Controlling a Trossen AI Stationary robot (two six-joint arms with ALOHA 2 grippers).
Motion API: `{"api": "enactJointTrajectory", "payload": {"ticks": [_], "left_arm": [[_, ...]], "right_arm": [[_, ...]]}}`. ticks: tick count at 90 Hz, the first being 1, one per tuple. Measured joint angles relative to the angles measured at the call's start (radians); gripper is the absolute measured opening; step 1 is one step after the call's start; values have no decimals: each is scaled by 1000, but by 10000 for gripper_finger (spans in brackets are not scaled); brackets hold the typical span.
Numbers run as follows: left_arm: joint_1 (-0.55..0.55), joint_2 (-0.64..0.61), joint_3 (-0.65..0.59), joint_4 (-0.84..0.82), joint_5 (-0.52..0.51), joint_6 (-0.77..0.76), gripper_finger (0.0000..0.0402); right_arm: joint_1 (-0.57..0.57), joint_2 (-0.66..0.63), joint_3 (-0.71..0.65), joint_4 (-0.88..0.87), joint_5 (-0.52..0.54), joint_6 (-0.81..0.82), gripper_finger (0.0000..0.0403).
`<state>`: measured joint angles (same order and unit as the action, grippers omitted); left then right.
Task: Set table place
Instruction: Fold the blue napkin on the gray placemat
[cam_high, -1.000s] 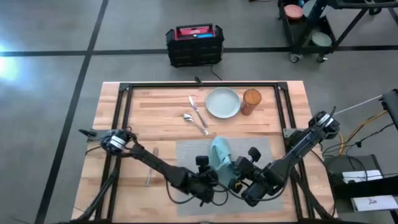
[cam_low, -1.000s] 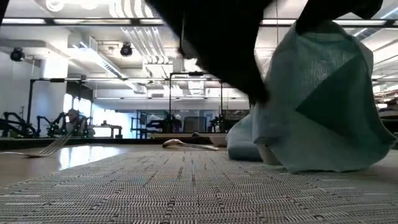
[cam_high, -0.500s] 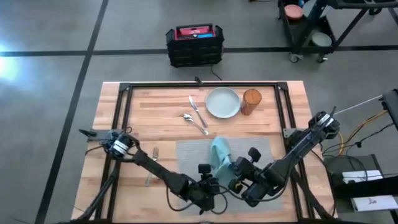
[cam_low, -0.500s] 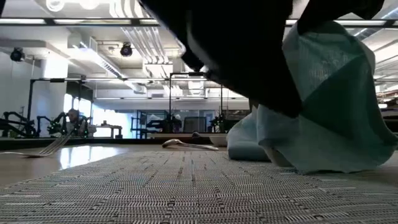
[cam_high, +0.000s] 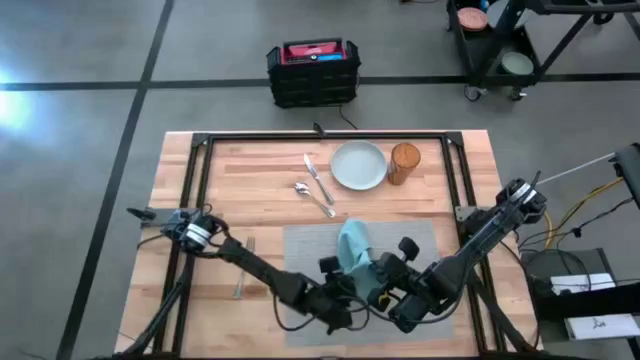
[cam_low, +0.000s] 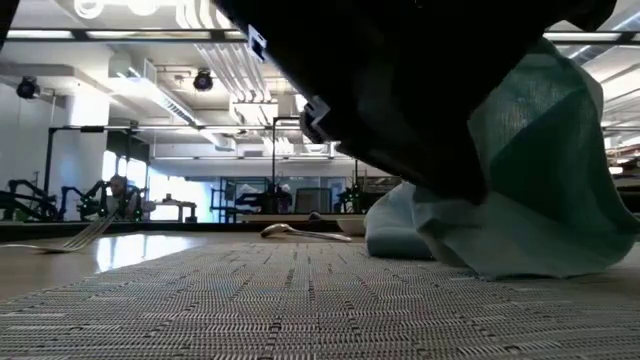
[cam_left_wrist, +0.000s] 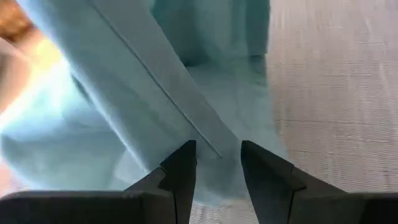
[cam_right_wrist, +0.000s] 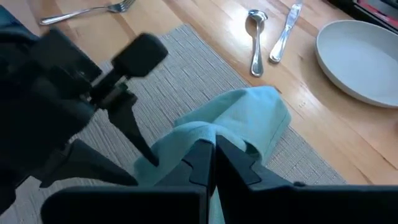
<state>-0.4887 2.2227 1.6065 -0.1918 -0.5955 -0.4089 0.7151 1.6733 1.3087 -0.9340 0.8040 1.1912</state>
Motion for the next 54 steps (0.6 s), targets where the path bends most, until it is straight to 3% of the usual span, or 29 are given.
{"api": "enactJointTrajectory", "payload": {"ticks": [6, 35, 54], "left_arm": [[3, 0, -8, 41, 38, 0, 130], [20, 16, -20, 53, 27, 23, 216], [34, 77, -20, 99, 14, 13, 237]], "right_arm": [[0, 0, 0, 1, 0, 0, 0], [0, 0, 0, 6, 0, 1, 0], [0, 1, -1, 13, -5, 1, 0]]}}
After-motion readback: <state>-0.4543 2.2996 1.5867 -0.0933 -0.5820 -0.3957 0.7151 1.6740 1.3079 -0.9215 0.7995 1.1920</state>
